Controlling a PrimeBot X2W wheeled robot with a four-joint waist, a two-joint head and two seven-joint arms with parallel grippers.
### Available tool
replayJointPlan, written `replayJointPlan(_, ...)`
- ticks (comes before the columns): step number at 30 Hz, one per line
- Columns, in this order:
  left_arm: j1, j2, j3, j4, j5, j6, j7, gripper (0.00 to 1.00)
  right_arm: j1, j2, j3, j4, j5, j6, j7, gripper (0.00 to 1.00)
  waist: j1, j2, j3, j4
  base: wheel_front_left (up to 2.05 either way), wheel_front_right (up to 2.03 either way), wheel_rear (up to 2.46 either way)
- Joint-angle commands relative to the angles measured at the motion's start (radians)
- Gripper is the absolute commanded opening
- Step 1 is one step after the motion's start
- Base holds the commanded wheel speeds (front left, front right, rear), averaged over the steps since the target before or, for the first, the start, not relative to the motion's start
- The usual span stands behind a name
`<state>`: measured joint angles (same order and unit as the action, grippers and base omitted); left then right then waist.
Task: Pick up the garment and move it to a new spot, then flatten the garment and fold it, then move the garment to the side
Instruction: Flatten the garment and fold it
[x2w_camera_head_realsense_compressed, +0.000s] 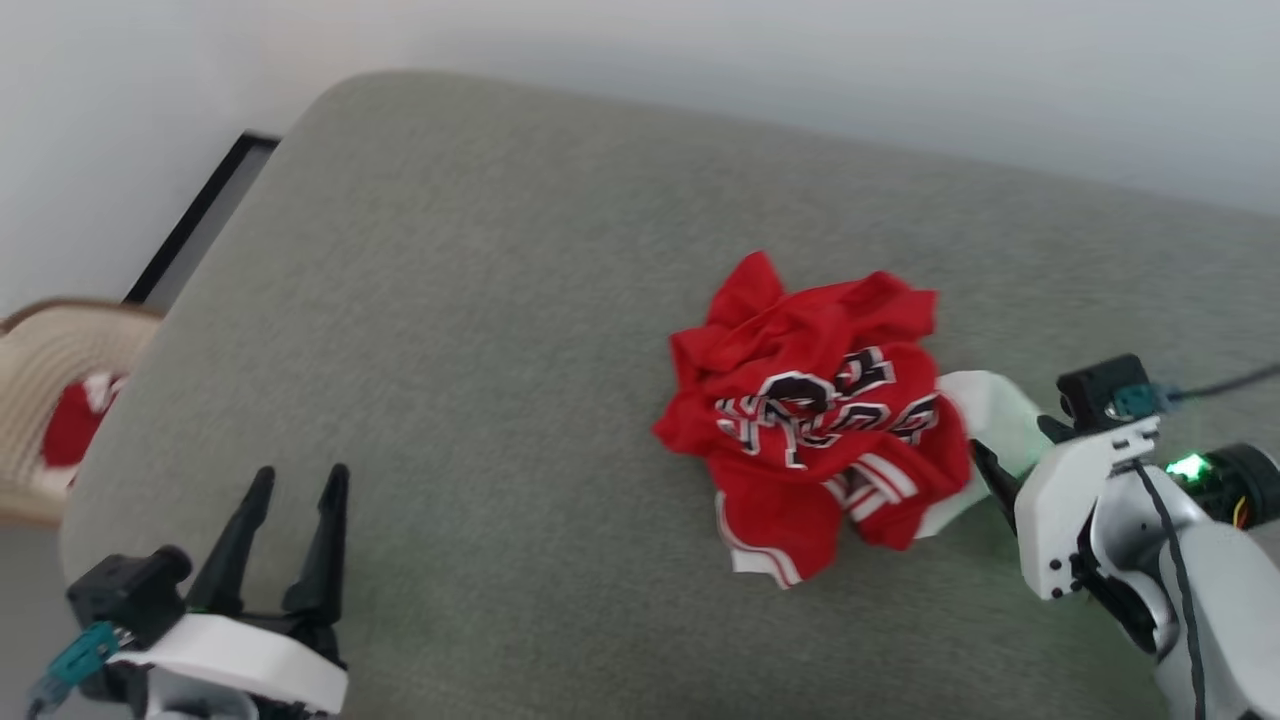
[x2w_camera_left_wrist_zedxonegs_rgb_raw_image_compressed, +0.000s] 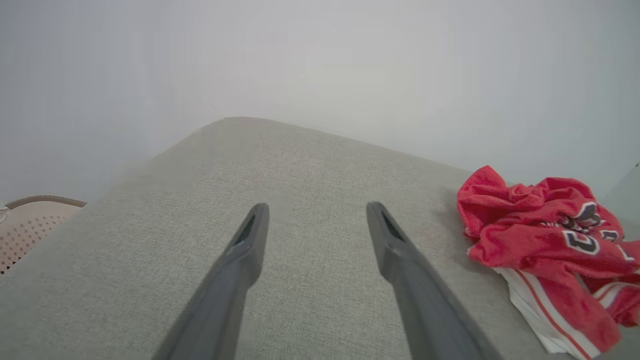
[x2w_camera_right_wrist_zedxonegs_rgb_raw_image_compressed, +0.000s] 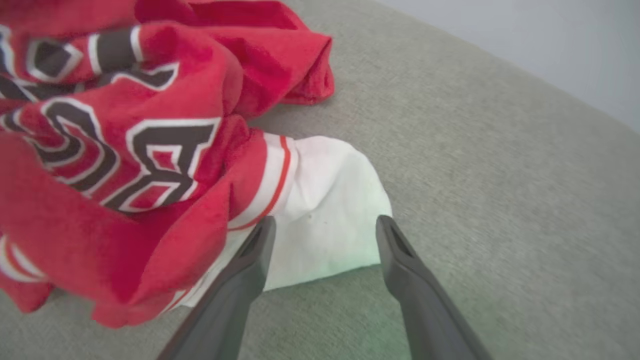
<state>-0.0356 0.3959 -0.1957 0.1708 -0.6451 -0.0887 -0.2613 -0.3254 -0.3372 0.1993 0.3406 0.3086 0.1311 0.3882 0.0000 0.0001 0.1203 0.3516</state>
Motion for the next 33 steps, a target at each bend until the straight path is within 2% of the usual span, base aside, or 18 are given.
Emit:
replayJointPlan(1,-0.022,-0.010,-0.006,0.008,0.010,-0.008,-0.005,1.00,-0.024,-0.009,0.015,0.021,0.008,-0.001,0.025,1.00,0.0000,-0.0001,0.041,0.043,0.00,0.00,0.00)
replayJointPlan(6,-0.060,-0.035,-0.024,0.038,0.009,-0.021,-0.005,1.00,-0.090,-0.046,0.083,0.109,-0.010,-0.001,0.107,1.00,0.0000,-0.0001,0.071,0.082,0.00,0.00,0.00)
replayJointPlan(13,-0.089,-0.056,-0.026,0.073,0.005,-0.033,-0.005,1.00,-0.128,-0.024,0.141,0.291,0.008,-0.001,0.246,1.00,0.0000,-0.0001,0.085,0.100,0.00,0.00,0.00)
replayJointPlan(14,-0.089,-0.057,-0.026,0.078,0.005,-0.034,-0.005,1.00,-0.132,-0.019,0.155,0.300,0.013,-0.001,0.257,0.40,0.0000,-0.0001,0.084,0.100,0.00,0.00,0.00)
replayJointPlan(15,-0.088,-0.058,-0.025,0.083,0.003,-0.035,-0.005,1.00,-0.142,-0.015,0.158,0.301,0.023,-0.001,0.256,0.00,0.0000,-0.0001,0.082,0.097,0.00,0.00,0.00)
replayJointPlan(19,-0.079,-0.050,-0.013,0.091,-0.003,-0.037,-0.005,1.00,-0.177,-0.026,0.173,0.292,0.048,-0.001,0.266,0.00,0.0000,-0.0001,0.069,0.074,0.00,0.00,0.00)
replayJointPlan(24,-0.058,-0.031,0.005,0.086,-0.003,-0.039,-0.005,1.00,-0.214,-0.061,0.181,0.212,0.079,-0.002,0.267,0.00,0.0000,-0.0001,0.046,0.026,0.00,0.00,0.00)
replayJointPlan(28,-0.034,-0.025,0.028,0.075,-0.011,-0.039,-0.005,1.00,-0.206,-0.101,0.146,0.103,0.109,-0.001,0.290,0.00,0.0000,-0.0001,0.024,-0.028,0.00,0.00,0.00)
replayJointPlan(33,-0.016,-0.015,0.037,0.068,-0.009,-0.038,-0.005,1.00,-0.160,-0.135,0.076,0.025,0.120,-0.001,0.334,0.00,0.0000,-0.0001,0.006,-0.067,0.00,0.00,0.00)
